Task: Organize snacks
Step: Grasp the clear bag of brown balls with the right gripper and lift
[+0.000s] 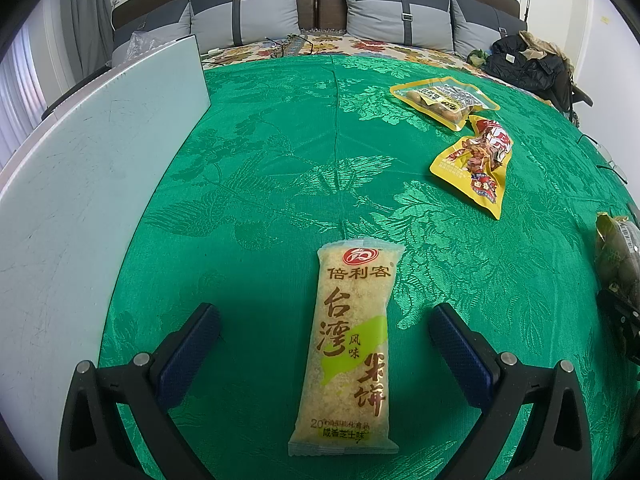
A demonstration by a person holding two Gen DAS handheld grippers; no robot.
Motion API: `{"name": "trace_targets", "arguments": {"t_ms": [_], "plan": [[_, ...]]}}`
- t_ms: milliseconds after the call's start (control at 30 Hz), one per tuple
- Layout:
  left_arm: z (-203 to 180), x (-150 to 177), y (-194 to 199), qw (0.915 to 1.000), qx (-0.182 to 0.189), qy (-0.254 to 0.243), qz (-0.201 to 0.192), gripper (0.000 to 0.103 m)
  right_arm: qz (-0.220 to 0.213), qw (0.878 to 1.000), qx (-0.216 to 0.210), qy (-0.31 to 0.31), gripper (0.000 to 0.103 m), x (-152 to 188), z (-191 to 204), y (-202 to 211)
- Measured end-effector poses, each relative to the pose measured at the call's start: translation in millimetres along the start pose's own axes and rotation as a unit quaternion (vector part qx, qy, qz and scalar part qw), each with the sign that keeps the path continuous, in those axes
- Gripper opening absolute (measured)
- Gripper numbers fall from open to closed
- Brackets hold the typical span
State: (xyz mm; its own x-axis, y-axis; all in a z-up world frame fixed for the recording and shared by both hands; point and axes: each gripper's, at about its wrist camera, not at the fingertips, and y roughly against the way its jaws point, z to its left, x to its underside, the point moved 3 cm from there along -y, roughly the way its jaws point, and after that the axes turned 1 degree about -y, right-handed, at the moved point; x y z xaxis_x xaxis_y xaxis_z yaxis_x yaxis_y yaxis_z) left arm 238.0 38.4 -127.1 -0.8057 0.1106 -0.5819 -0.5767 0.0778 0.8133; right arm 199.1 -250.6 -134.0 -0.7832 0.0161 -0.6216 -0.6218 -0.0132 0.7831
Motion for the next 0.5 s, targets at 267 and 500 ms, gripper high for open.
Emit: {"name": "trace_targets", "arguments": {"t_ms": [267,500], "plan": [[-0.1,0.3,0.4,1.0,0.0,0.0,0.0,0.103,0.0,1.0,0.002,0.001,0.088,0.0,0.0,0.0],[-0.1,0.4,0.5,1.0,0.0,0.0,0.0,0.103,0.0,1.0,0.002,0.001,0.088,0.1,-0.2,0.1]]}}
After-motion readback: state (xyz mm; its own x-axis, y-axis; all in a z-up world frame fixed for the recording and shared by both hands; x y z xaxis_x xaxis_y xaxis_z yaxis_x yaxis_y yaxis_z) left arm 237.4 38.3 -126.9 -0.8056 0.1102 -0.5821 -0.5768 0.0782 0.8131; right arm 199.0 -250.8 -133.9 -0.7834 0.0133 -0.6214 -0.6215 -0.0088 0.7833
